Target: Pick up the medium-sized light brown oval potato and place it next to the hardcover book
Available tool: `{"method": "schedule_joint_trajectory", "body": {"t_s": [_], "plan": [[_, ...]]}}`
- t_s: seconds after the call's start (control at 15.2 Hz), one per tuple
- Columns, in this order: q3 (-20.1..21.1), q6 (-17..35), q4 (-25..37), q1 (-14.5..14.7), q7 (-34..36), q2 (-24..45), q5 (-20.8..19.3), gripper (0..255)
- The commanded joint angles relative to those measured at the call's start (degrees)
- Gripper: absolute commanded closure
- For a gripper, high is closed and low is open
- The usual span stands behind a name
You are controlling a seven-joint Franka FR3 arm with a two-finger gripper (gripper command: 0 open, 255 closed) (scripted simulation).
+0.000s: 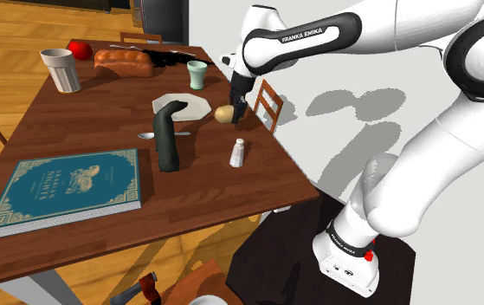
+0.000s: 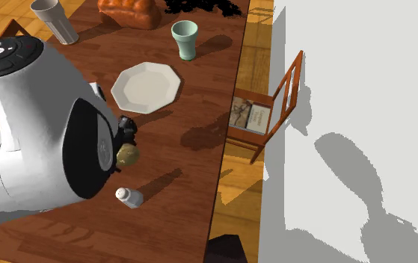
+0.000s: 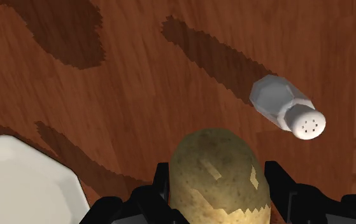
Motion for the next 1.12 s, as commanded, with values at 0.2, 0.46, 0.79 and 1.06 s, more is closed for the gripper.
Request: {"method": "schedule_joint_trajectory", "body": {"t_s": [0.2,0.46,0.79,1.06], "plan": [[4.65,0.69,-2.62,2.8,7.78,-2.08,-0.38,255],[8.44,0.9,-3.54,5.09,13.79,-2.85,-0.31,255],[13.12,1.0,-3.19,8.03,21.21,-2.46,-0.05,255],[16.82,0.92,-1.73,10.31,27.11,-1.09,0.03,255]]}}
